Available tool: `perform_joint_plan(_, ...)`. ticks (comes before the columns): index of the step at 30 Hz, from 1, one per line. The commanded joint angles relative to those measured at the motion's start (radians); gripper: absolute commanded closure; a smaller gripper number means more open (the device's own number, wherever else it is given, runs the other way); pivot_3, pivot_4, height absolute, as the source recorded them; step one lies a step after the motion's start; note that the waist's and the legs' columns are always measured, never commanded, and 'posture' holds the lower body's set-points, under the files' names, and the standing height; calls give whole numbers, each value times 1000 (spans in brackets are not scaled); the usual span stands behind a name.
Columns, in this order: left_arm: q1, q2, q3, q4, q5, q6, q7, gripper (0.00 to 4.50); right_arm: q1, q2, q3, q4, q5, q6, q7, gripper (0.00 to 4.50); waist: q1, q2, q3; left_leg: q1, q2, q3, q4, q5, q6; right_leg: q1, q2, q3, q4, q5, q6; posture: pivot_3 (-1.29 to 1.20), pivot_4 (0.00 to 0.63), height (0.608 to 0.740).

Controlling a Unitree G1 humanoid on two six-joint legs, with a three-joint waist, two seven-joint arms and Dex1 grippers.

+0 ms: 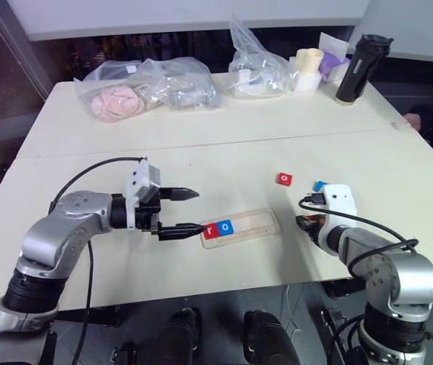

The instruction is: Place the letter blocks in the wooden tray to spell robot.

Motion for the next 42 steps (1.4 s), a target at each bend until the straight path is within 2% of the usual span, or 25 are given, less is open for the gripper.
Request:
perform_joint_plan(1, 4, -2, 3, -28, 1, -16, 9, 0, -8, -32, 6, 3, 0, -52, 13, 1351, 0, 0, 0, 0, 0, 0, 0, 0, 0, 0, 0, 0, 0, 0, 0, 0, 150, 725)
perform_joint_plan(3, 12, -1, 6, -35, -4, -12, 15, 0, -19, -126, 40, 14, 23, -90, 80, 261, 0, 0, 0, 0, 0, 0, 0, 0, 0, 0, 0, 0, 0, 0, 0, 0, 150, 725)
perform_joint_plan(4, 15, 1, 7, -38, -6, -11, 16, 0, -23, -169, 56, 18, 33, -109, 111, 67, 0, 0, 0, 0, 0, 0, 0, 0, 0, 0, 0, 0, 0, 0, 0, 0, 150, 725)
perform_joint_plan(7, 25, 10, 11, -47, -13, -7, 11, 0, -24, -326, 96, 36, 82, -215, 259, 67, 0, -1, 1, 0, 0, 1, 0, 0, 0, 0, 0, 0, -1, 0, 0, 0, 150, 725)
perform_joint_plan(10, 34, 31, 15, -56, -19, -8, -10, 0, 9, -558, 134, 113, 88, -480, 518, 67, 1, -1, 1, 0, 0, 0, 0, 0, 0, 1, -1, -1, -1, 0, 0, 0, 150, 725)
perform_joint_plan(12, 39, 41, 16, -65, -24, -6, -21, 0, 45, -672, 139, 222, 78, -717, 702, 67, 2, -2, 1, 0, 0, 1, 0, 0, 0, 2, -1, -1, -2, 0, 0, 0, 150, 725)
perform_joint_plan(15, 48, 50, 15, -75, -25, -7, -28, 0, 68, -753, 157, 376, 79, -962, 899, 67, 1, -3, 2, 0, 0, 1, 1, -1, 1, 4, -1, -2, -5, 0, 1, 0, 150, 725)
perform_joint_plan(18, 54, 56, 14, -78, -21, -12, -32, 0, 39, -766, 198, 533, 63, -1116, 1019, 67, -2, -3, 2, 0, 0, 1, 1, -1, 1, 4, -2, -1, -5, 0, 0, 0, 150, 725)
perform_joint_plan(21, 63, 59, 17, -84, -15, -18, -31, 0, 5, -754, 234, 617, 53, -1188, 1086, 67, 0, -2, 2, 0, 0, 1, 1, -1, 1, 3, -3, -1, -4, 0, 0, 0, 150, 725)
perform_joint_plan(34, 84, 61, 25, -112, -17, -13, 1, 0, -116, -667, 340, 833, -40, -1282, 1115, 67, 15, -2, 2, 0, 0, 1, 1, -1, 1, 3, -4, 0, -3, 0, 0, 0, 150, 725)
perform_joint_plan(35, 84, 62, 26, -113, -16, -13, 3, 0, -126, -663, 346, 853, -50, -1289, 1115, 451, 16, -2, 2, 0, 0, 1, 1, -1, 1, 3, -4, 0, -3, 0, 0, 0, 150, 725)
perform_joint_plan(37, 86, 64, 27, -114, -14, -15, 5, 0, -139, -658, 352, 871, -59, -1292, 1119, 945, 18, -2, 2, 0, 0, 1, 1, -1, 1, 3, -4, 0, -3, 0, 0, 0, 150, 725)
perform_joint_plan(41, 89, 66, 32, -114, -14, -17, 11, 0, -163, -652, 347, 871, -54, -1280, 1133, 3089, 22, -2, 2, 0, 0, 1, 1, -1, 1, 3, -4, -1, -3, 0, 0, 0, 150, 725)
perform_joint_plan(42, 91, 66, 33, -115, -16, -17, 12, 0, -170, -653, 345, 864, -52, -1280, 1137, 3359, 22, -2, 2, 0, 0, 1, 2, -1, 1, 3, -4, 0, -3, 0, 0, 0, 150, 725)
